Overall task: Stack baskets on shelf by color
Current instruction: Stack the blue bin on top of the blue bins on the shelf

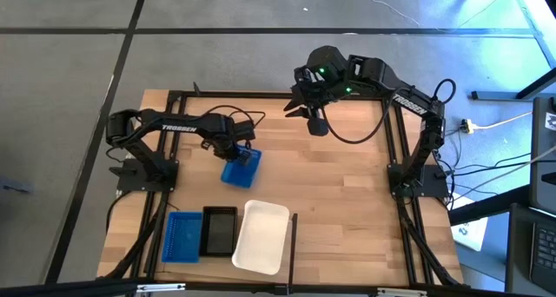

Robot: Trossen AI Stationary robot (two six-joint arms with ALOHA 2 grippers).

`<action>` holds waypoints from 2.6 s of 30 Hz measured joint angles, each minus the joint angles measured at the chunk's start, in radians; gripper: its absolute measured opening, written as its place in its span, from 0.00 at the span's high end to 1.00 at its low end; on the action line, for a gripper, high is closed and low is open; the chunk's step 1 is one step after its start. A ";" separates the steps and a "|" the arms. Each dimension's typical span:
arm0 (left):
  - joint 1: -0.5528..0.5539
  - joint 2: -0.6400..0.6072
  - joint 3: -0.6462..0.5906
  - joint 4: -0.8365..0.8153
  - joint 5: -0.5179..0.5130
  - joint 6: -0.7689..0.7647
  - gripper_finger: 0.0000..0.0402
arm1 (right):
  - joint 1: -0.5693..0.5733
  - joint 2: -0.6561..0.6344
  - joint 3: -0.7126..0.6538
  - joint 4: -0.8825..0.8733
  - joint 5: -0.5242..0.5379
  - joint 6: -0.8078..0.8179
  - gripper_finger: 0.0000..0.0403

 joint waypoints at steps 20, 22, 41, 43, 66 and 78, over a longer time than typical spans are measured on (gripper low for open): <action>0.056 -0.316 0.007 -0.298 0.150 0.115 1.00 | 0.000 0.000 0.000 0.000 0.000 0.000 0.81; 0.063 -0.399 0.023 -0.366 0.171 0.036 1.00 | 0.000 0.000 0.000 0.000 0.000 0.000 0.81; -0.260 -0.844 0.069 -0.508 0.515 -0.672 1.00 | 0.000 0.000 0.000 0.046 0.000 0.002 0.81; -0.299 -0.848 0.069 -0.512 0.532 -0.697 1.00 | 0.000 0.000 0.000 0.056 0.000 0.003 0.81; -0.583 -0.632 0.068 -0.417 0.561 -0.902 1.00 | 0.000 0.000 0.000 0.084 0.000 0.006 0.81; -0.660 -0.550 0.068 -0.438 0.574 -0.989 1.00 | 0.000 0.000 0.000 0.084 0.000 0.002 0.81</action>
